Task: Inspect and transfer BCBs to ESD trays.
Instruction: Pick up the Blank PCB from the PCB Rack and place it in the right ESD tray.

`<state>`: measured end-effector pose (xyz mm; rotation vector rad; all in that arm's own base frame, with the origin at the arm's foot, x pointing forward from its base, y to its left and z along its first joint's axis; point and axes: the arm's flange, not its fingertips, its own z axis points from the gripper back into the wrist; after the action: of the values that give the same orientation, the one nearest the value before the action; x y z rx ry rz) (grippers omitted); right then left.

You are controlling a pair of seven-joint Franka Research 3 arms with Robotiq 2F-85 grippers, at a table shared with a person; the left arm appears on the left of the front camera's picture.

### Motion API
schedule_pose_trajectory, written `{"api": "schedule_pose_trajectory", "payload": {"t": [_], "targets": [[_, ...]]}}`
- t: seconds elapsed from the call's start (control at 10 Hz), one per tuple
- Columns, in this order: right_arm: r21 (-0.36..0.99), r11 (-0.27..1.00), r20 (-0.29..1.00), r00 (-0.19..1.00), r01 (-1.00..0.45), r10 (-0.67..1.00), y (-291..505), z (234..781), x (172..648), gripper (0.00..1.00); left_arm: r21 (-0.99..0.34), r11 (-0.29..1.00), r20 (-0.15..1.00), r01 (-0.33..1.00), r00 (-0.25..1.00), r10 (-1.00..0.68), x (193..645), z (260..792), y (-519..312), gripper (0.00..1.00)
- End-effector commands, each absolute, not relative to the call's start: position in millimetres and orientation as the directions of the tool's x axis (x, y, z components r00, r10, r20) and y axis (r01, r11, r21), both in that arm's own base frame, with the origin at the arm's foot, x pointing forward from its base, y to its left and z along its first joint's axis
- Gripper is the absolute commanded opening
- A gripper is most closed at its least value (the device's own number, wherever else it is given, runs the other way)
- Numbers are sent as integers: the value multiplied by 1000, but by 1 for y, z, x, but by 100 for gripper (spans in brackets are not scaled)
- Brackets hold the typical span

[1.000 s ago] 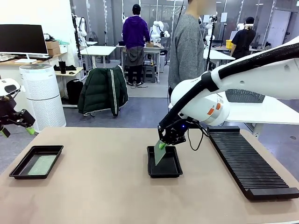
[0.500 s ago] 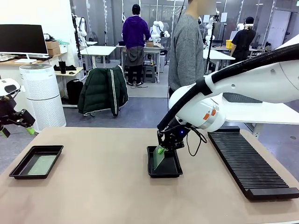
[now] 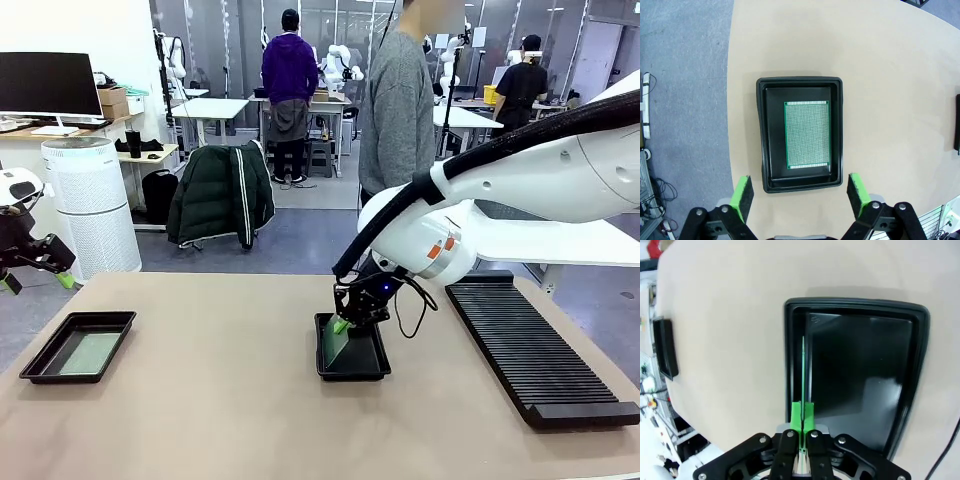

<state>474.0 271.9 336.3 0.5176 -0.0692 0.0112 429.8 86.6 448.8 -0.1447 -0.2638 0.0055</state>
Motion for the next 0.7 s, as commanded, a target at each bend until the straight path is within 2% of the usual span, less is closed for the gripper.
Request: {"api": "schedule_pose_trajectory", "payload": {"t": [0.0, 0.6], "targets": [[478, 878, 62, 996, 23, -60, 268, 338, 473, 2, -137, 990, 257, 16, 966, 20, 430, 447, 89, 100], [491, 871, 41, 999, 1, -25, 274, 336, 477, 2, -137, 990, 257, 16, 966, 20, 430, 447, 89, 100]]}}
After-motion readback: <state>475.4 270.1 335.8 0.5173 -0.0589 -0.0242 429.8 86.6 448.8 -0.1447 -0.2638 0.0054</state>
